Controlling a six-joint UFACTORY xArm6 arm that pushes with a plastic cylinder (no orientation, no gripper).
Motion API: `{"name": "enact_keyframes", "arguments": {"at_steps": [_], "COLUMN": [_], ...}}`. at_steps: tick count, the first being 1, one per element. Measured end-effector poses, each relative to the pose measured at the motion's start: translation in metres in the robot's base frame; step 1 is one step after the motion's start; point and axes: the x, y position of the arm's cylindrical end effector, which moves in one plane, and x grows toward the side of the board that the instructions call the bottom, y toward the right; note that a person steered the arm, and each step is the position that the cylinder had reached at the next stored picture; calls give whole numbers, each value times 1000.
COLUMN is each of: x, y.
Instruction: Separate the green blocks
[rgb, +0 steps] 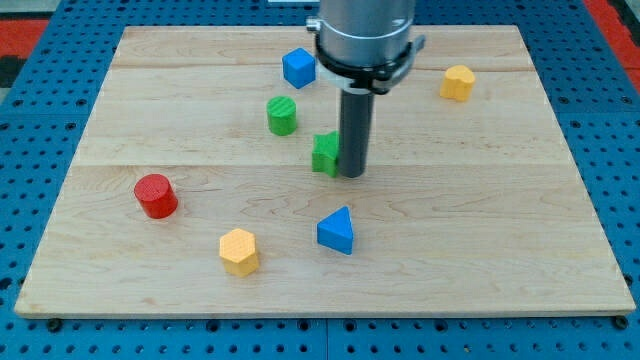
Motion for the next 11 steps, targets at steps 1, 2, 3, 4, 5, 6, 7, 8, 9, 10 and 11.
{"name": "enact_keyframes", "arguments": {"at_steps": [1,2,3,4,5,6,7,8,9,10,11], "x": [-23,-46,-49,-56,-67,-69,-113,-117,-99,-87,-74], "y": [-14,29,2,-59,-85,-47,-35,-110,-91,-74,-128]}}
